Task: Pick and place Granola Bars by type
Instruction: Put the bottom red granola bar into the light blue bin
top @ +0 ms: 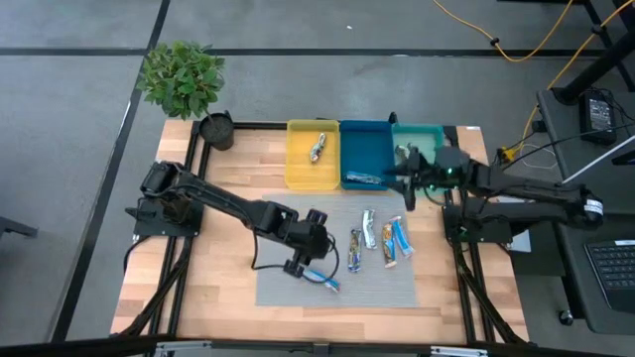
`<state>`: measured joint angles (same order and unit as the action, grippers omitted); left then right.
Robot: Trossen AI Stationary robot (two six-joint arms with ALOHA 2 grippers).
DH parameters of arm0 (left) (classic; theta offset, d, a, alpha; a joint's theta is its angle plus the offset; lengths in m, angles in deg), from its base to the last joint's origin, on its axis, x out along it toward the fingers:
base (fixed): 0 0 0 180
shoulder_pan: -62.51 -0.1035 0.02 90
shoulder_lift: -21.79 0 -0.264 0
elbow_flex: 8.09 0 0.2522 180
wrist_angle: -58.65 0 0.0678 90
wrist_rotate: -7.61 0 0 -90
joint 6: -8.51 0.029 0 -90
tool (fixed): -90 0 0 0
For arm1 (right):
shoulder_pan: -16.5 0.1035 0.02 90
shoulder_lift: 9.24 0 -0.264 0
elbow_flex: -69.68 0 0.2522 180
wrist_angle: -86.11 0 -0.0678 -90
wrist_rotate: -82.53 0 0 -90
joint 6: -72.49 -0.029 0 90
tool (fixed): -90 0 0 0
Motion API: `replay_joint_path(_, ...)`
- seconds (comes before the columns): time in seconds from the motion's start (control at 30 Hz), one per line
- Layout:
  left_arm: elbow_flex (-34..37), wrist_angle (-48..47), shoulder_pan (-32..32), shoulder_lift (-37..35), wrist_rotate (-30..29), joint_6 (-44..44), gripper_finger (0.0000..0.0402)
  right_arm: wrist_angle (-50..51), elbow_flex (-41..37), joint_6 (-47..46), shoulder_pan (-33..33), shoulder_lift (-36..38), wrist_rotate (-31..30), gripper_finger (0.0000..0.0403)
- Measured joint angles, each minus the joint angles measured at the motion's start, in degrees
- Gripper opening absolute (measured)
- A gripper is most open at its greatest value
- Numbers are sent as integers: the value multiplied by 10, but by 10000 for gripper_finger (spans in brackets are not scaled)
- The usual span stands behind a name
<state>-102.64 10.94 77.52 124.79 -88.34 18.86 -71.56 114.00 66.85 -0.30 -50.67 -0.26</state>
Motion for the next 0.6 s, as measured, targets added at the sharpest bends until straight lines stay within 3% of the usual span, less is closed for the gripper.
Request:
replay_joint_path(0.17,0,6,17,39,16,-23,184,-77,-37,13,54,-11,0,171)
replay_joint_path(0.47,0,72,55,95,-13,-36,186,-80,-37,89,141,-21,-3,171)
replay_joint_path(0.6,0,82,75,99,-28,-43,200,-80,-37,90,167,-21,-58,171)
